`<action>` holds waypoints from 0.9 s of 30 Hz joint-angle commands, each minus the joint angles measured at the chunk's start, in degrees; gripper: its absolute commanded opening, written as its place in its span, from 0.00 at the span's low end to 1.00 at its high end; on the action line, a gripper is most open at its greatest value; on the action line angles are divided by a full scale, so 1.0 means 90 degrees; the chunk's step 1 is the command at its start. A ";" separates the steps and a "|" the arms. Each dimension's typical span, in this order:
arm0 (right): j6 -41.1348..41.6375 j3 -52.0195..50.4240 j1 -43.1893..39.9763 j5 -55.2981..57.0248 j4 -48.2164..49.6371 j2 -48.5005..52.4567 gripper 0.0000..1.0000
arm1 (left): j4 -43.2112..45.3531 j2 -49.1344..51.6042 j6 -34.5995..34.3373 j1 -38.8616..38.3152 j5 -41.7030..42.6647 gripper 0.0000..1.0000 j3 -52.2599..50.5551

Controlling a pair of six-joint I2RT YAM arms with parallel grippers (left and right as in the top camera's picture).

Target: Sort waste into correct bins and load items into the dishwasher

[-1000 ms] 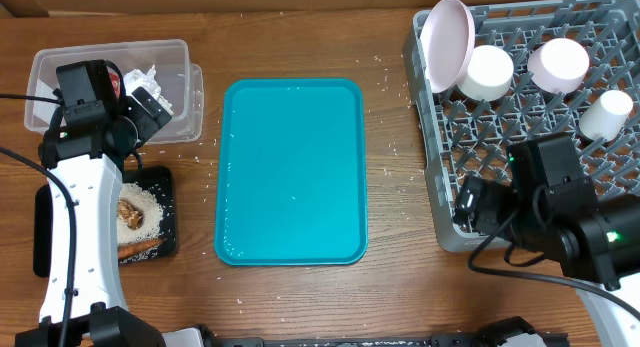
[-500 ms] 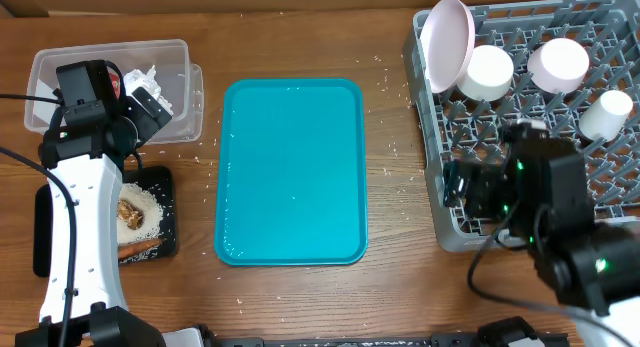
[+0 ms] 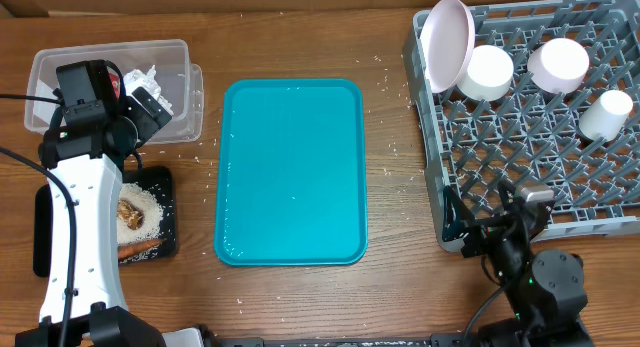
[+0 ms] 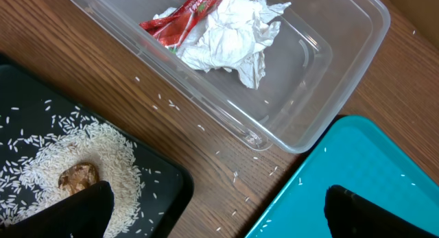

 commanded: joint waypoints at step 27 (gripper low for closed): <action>-0.0311 -0.2387 -0.1224 -0.0141 0.2732 -0.1661 1.00 | -0.0007 0.0034 -0.0090 -0.0002 -0.0058 1.00 0.0090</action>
